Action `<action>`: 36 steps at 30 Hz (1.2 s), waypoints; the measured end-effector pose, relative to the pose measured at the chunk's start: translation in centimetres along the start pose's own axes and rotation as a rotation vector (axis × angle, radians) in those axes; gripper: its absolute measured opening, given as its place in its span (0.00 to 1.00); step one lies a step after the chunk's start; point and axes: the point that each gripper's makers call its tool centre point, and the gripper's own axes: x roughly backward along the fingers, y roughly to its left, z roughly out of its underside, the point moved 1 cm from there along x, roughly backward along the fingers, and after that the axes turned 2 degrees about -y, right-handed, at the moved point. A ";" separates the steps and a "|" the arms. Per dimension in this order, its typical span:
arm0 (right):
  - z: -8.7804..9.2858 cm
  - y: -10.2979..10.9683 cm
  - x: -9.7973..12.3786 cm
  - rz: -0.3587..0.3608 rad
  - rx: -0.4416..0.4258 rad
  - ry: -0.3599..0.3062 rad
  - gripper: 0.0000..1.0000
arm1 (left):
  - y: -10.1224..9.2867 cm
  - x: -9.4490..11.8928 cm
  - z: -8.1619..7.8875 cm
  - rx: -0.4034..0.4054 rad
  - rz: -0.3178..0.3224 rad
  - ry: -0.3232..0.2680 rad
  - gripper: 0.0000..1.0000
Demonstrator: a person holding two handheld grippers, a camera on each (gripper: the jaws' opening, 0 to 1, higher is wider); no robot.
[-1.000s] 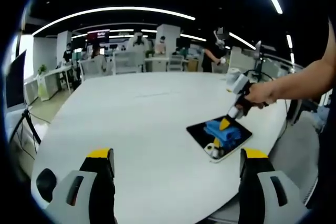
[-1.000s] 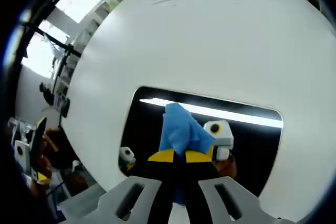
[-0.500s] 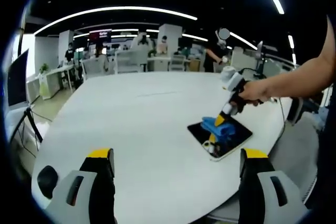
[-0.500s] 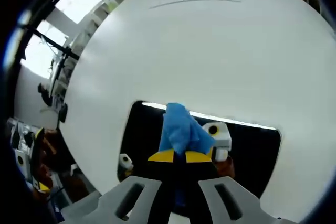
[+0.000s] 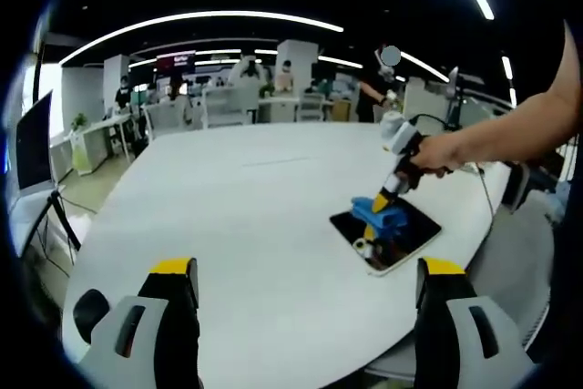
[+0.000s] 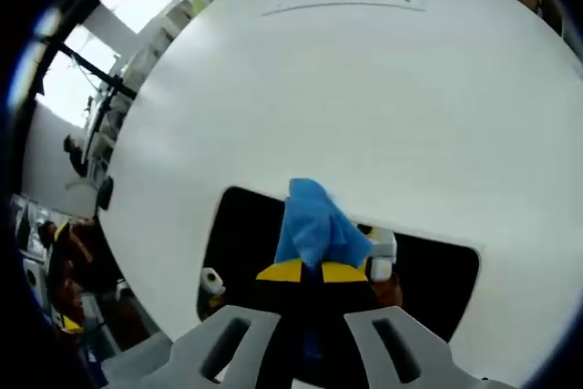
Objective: Wipe the mirror surface with the cleaning cloth until all visible marks leave the cleaned area.
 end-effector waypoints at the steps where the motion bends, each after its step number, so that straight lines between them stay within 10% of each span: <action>1: 0.0 0.0 0.0 -0.005 -0.010 0.000 0.00 | 0.0 -0.1 0.0 -0.002 0.000 0.001 1.00; 36: -0.6 -1.5 -0.2 -0.003 0.020 -0.003 0.00 | -0.2 -1.2 0.4 -0.038 0.002 0.014 1.00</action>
